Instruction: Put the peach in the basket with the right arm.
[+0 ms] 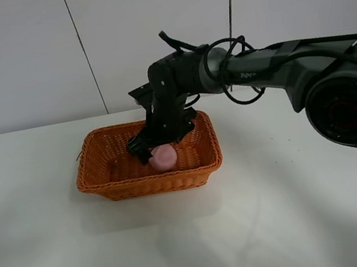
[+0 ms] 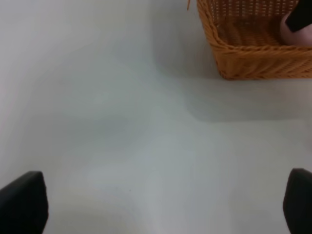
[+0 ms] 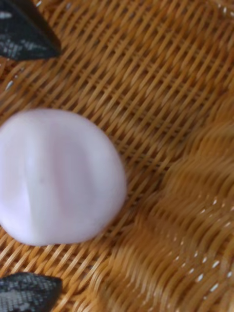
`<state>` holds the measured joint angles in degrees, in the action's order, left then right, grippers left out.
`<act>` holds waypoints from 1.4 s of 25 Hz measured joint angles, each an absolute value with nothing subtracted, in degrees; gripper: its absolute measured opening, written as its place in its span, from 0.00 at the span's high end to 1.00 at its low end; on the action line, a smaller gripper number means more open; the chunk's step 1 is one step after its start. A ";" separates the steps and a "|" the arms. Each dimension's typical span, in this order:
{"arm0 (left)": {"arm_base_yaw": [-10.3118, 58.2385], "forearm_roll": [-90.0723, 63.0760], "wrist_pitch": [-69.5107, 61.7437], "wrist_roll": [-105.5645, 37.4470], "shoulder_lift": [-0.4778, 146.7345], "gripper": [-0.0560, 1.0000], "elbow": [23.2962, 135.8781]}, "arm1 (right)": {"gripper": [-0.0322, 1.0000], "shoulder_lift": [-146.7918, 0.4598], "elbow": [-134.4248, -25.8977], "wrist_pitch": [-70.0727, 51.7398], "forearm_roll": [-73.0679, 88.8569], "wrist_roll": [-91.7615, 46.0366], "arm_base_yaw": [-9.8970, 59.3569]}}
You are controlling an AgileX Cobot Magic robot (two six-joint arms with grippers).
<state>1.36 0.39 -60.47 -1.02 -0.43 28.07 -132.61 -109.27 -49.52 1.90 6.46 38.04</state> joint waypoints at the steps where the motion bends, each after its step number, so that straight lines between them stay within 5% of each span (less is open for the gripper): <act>1: 1.36 0.39 -60.47 -1.02 -0.43 0.01 28.07 | 0.30 -132.03 -110.31 -50.76 1.84 6.39 37.99; 9: 1.36 0.39 -60.47 -1.02 -0.43 0.01 28.07 | 0.30 -130.22 -128.05 -67.42 -0.72 5.39 36.68; 15: 1.36 0.39 -60.47 -1.02 -0.43 0.01 28.07 | 0.30 -130.07 -129.97 -69.63 -0.72 5.39 32.48; 35: 1.36 0.39 -60.47 -1.02 -0.43 0.01 28.07 | 0.29 -132.82 -129.97 -69.68 0.43 4.28 2.42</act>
<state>1.36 0.39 -60.47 -1.02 -0.43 28.07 -132.82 -129.97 -69.68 0.43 4.28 2.42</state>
